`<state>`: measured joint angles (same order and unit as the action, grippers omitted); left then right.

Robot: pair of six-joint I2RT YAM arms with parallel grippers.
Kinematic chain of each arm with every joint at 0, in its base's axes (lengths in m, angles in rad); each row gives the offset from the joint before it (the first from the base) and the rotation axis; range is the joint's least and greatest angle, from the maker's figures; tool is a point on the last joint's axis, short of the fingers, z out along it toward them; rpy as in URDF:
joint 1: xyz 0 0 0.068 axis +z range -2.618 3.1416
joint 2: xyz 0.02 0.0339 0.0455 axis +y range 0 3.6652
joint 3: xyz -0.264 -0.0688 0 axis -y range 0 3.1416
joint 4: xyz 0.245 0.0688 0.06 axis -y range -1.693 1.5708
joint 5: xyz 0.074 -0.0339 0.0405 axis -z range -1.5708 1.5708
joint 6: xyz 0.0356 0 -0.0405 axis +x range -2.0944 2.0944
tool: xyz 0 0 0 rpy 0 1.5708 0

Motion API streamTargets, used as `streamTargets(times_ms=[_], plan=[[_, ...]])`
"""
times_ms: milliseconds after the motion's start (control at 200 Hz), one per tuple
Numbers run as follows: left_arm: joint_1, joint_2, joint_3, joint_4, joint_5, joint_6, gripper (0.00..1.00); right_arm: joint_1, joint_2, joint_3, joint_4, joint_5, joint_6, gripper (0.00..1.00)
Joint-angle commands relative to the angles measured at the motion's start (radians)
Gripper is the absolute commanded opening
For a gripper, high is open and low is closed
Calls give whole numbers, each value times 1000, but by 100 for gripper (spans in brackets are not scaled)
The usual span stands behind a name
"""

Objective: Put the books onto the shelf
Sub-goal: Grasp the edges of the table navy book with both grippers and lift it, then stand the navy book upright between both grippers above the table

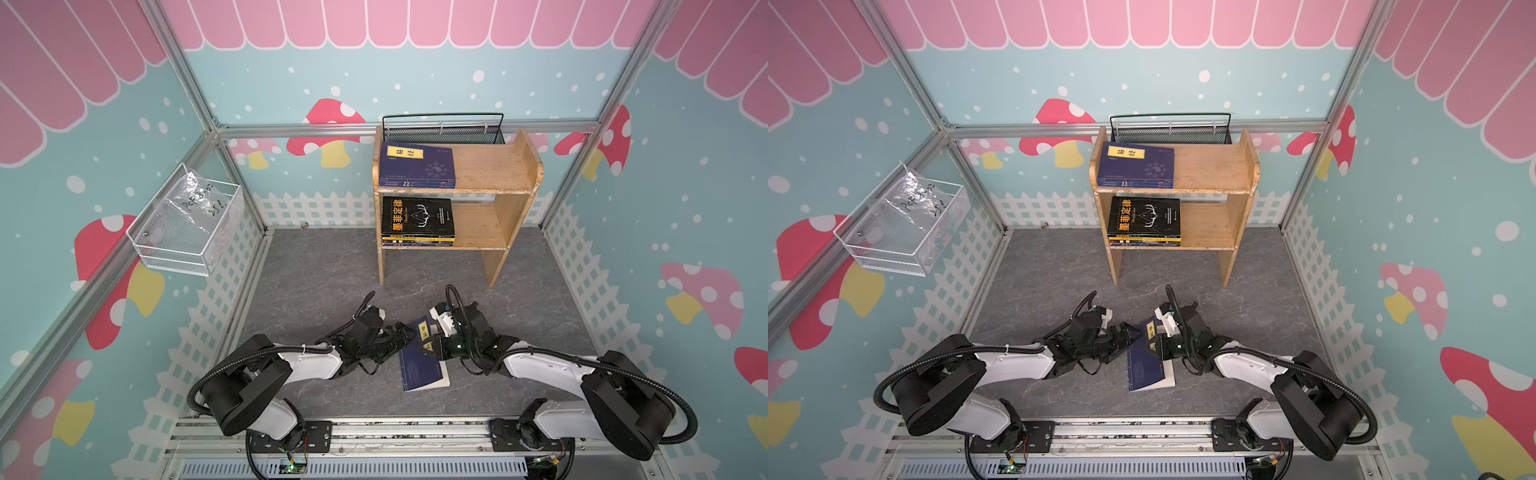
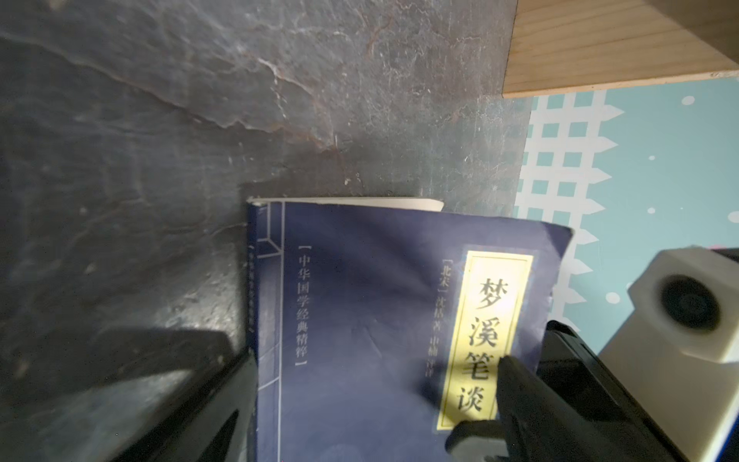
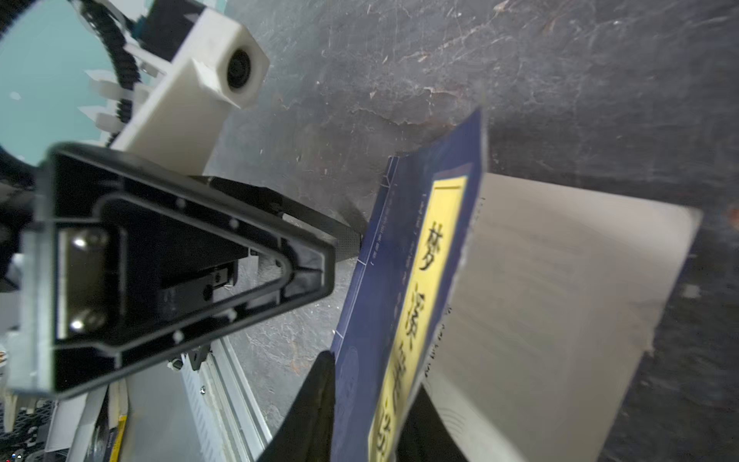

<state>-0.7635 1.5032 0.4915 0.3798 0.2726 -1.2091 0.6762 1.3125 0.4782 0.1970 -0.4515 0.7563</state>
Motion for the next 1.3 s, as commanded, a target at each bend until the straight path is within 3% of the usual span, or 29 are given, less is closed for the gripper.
streamTargets(times_ms=[0, 160, 270, 500, 670, 931, 1291], plan=[[0, -15, -8, 34, -20, -24, 94, 5, -8, 3, -13, 22, 20, 18], [8, -68, -7, -12, -45, 6, 94, 4, 9, 28, -89, 74, 25, 0], [19, -149, 12, -102, -68, 69, 95, 4, 6, 59, -127, 95, -5, 0], [32, -367, 121, -420, -155, 347, 100, 3, -110, 223, -261, 195, -103, 0], [92, -459, 131, -417, -15, 449, 100, -9, -212, 380, -406, 304, -209, 0], [106, -419, 180, -204, 277, 511, 100, -21, -314, 508, -461, 202, -303, 0], [108, -383, 241, -66, 360, 517, 97, -26, -344, 554, -429, 56, -306, 0]])
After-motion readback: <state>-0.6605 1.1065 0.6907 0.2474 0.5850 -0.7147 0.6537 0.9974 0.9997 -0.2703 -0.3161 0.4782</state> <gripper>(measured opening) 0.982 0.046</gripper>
